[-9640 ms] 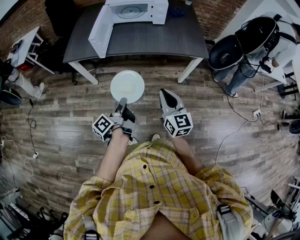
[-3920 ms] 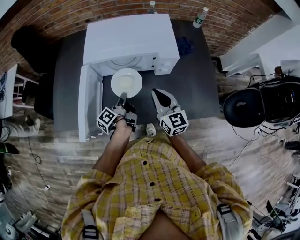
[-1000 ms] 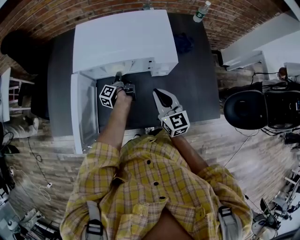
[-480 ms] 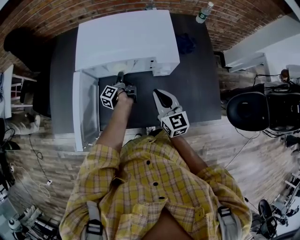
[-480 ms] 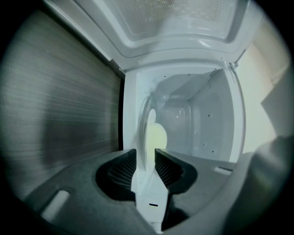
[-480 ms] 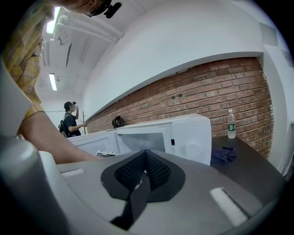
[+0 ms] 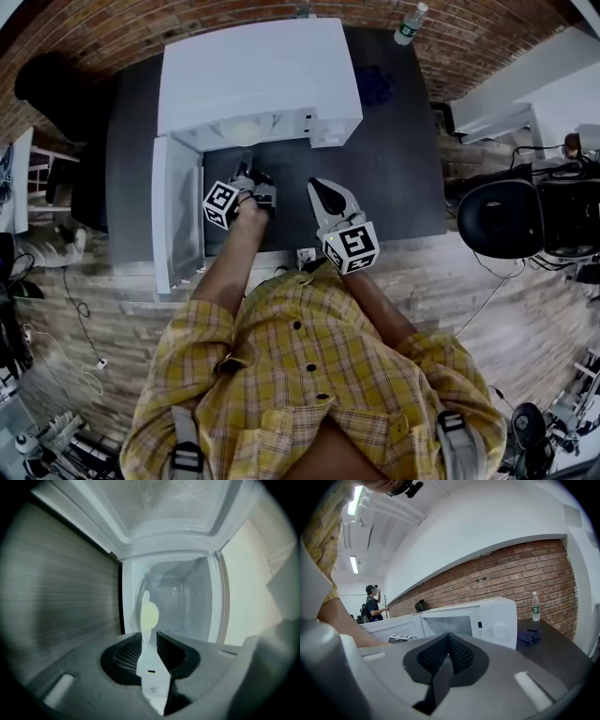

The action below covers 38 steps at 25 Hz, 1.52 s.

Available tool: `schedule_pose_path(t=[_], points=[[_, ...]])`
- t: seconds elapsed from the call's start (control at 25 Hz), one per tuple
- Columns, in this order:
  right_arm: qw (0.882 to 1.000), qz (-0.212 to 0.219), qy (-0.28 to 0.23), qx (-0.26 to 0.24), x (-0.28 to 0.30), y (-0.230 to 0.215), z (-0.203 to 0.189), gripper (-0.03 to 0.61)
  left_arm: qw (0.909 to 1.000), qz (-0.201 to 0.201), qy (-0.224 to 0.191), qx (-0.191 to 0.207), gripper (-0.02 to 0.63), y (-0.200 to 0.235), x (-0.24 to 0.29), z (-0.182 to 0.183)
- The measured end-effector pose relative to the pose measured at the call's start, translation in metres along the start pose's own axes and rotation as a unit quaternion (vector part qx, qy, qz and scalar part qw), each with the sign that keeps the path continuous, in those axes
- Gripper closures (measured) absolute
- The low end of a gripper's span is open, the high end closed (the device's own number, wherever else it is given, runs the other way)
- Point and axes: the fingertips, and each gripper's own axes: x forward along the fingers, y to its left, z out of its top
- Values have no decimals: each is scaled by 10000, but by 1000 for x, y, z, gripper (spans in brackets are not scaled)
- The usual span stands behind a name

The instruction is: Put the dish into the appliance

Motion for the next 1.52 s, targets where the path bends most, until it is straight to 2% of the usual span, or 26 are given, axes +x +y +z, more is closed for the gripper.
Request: schedule_pose_path(t=[0.16,0.28,0.44,0.68,0.96,1.16,1.28,1.36,1.52], points=[[10000,16,-17,-32,-4,8,1,574,9998,-150,79,122,541,-12,-14,-3],[10000,18,-27,-31,-9,15,2,574,9992,-275,161,235,614,-22,-29,-7],[10000,29,-28,-8,-15,27,-1,574,9984,-430,288,235,614,-32,-47,-12],[9998,-42,68,-175,-25,40,-7,574,9959,-606,494,464,615,-43,-70,-21],[9999,-88,14,-126,-37,52,-6,574,9921,-842,582,729,617,-61,-98,-30],[9999,-86,-46,-58,-43,60,-5,574,9852,-928,748,1236,617,-69,-117,-39],[9999,-70,-93,49,-44,64,-5,574,9792,-948,844,1586,617,-73,-128,-43],[9999,-64,-90,69,-43,66,-4,574,9711,-947,962,1969,617,-77,-134,-47],[9999,-54,-78,34,-44,70,-2,574,9418,-1012,1181,2981,617,-90,-148,-56]])
